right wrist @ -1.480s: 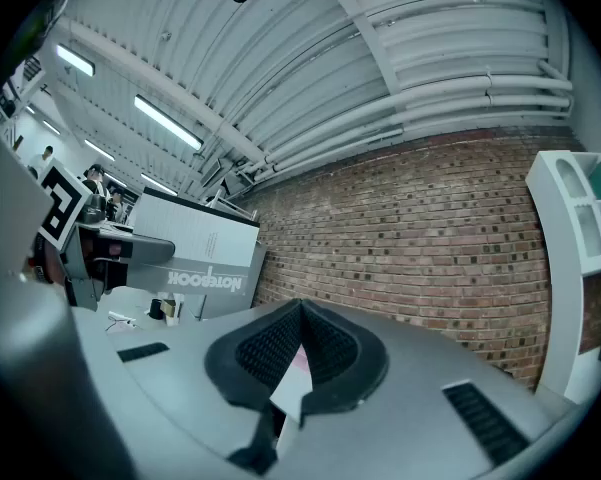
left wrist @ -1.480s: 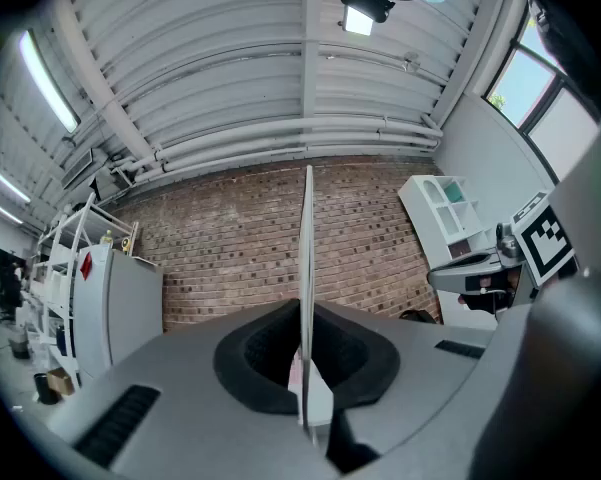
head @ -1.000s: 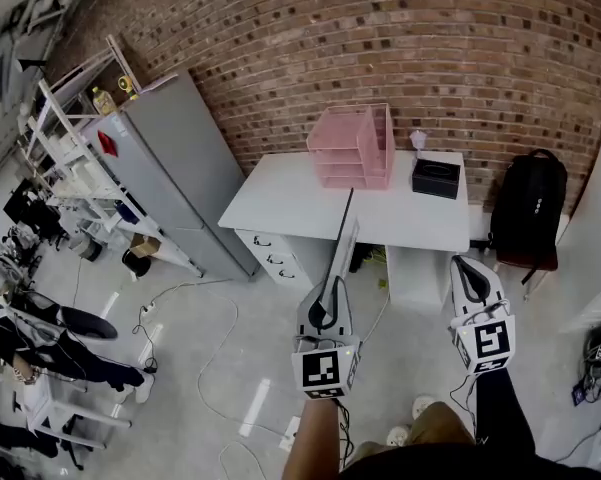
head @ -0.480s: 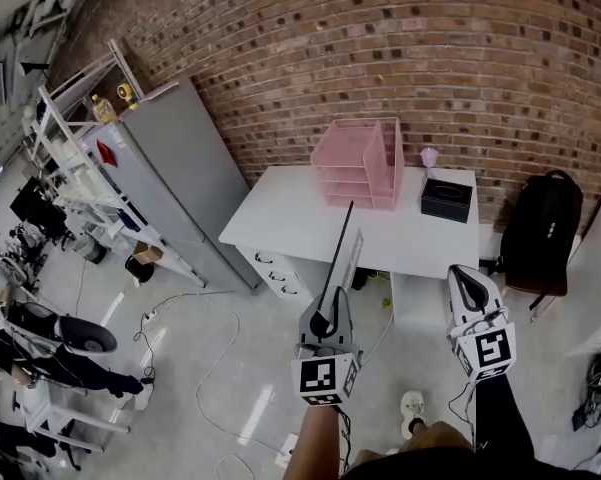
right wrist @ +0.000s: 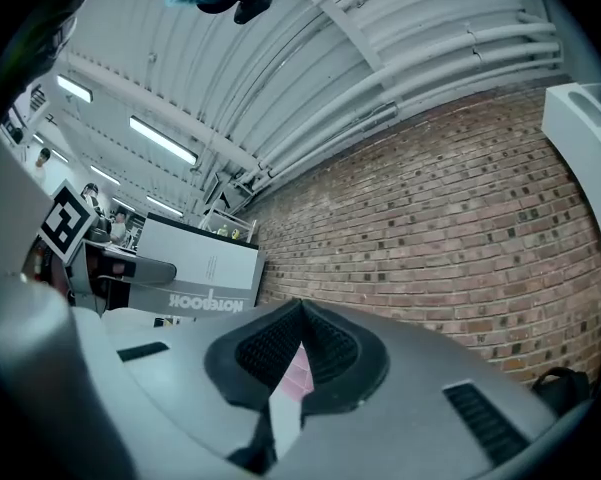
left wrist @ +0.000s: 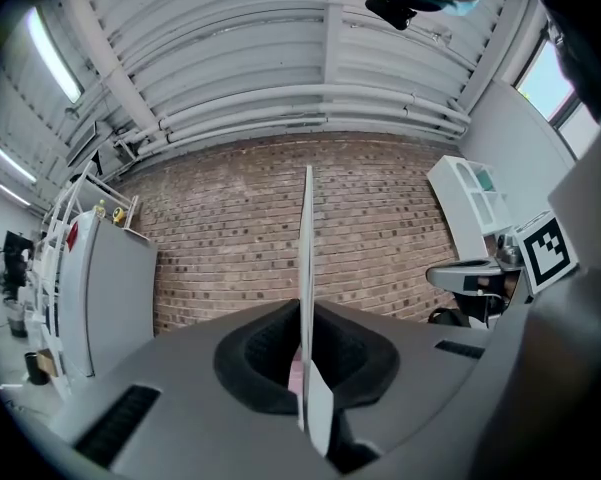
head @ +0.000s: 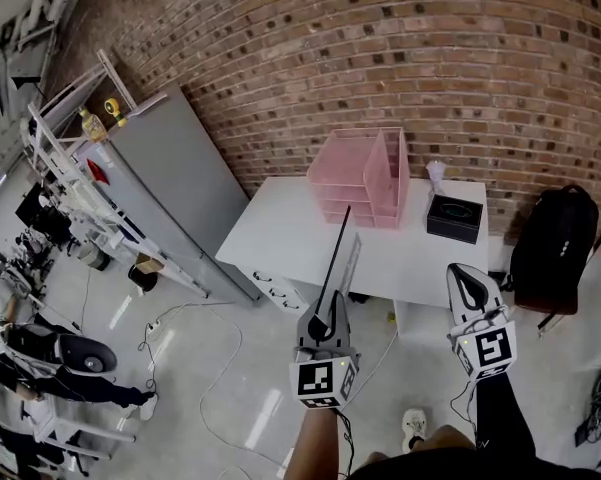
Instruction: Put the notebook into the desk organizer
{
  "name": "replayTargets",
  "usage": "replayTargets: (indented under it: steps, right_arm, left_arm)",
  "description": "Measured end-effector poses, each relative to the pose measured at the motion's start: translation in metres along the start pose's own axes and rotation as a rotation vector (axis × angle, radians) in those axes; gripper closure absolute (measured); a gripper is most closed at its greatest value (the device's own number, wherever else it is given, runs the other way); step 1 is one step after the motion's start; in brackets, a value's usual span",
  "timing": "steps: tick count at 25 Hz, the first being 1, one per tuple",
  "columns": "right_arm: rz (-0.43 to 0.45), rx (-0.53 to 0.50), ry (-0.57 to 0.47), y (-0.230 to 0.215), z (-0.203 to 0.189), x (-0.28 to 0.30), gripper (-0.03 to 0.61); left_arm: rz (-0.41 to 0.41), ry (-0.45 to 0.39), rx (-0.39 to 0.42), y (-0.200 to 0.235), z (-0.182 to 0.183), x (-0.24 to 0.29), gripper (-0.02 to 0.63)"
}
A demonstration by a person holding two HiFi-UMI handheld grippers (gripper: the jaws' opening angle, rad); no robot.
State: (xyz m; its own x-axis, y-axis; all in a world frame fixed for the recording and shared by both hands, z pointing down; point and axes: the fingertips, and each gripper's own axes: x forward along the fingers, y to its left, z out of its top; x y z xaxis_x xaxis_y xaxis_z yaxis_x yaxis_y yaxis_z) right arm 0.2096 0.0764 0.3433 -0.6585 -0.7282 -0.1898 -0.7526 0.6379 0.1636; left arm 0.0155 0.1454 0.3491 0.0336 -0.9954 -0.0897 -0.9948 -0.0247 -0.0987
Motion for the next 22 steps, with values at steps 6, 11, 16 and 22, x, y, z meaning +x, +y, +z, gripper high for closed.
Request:
replayTargets:
  steps: [6, 11, 16, 22]
  right_arm:
    - [0.011, 0.007, 0.0, -0.027, -0.013, 0.038, 0.558]
    - [0.025, 0.009, -0.022, -0.039, -0.022, 0.071, 0.558]
    - [0.056, 0.006, -0.017, -0.041, -0.038, 0.096, 0.558]
    - [0.089, 0.009, -0.017, -0.033, -0.041, 0.119, 0.558]
  left_arm:
    - [-0.002, -0.005, 0.031, 0.001, -0.005, 0.043, 0.594]
    - [0.013, 0.005, 0.052, 0.009, -0.017, 0.074, 0.594]
    - [0.039, 0.012, 0.057, 0.018, -0.028, 0.096, 0.594]
    - [0.058, 0.013, 0.055, 0.032, -0.028, 0.11, 0.594]
